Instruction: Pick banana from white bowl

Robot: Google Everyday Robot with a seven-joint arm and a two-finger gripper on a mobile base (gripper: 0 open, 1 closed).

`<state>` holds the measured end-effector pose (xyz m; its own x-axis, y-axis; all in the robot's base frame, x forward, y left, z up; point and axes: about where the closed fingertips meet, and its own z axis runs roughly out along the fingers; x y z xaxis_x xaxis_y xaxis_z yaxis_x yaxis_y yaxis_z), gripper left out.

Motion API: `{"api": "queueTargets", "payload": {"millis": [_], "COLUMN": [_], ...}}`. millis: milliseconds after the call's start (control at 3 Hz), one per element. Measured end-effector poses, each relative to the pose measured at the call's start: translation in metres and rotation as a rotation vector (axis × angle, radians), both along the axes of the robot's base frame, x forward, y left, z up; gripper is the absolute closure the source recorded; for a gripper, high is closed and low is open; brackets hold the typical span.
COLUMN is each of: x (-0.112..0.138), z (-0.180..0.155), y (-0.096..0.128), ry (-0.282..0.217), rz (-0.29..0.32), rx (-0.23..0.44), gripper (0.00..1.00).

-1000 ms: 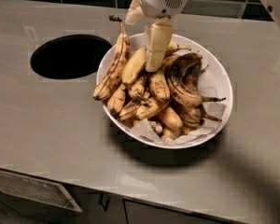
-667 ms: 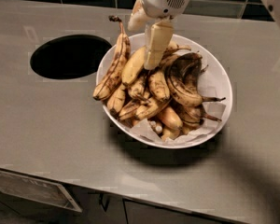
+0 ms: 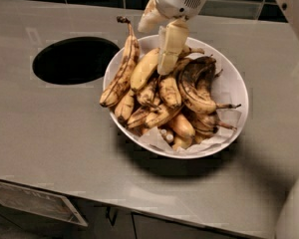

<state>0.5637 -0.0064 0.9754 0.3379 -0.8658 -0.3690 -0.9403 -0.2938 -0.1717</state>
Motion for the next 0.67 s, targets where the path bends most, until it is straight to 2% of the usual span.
{"api": "queueTargets", "payload": {"millis": [333, 667], "x": [0.0069, 0.0134], "z": [-0.0002, 0.0022], "y": [0.0055, 0.0136], "ry": [0.01, 0.008], "rz": [0.016, 0.027], "rx": [0.022, 0.031], "gripper": [0.19, 0.33]}}
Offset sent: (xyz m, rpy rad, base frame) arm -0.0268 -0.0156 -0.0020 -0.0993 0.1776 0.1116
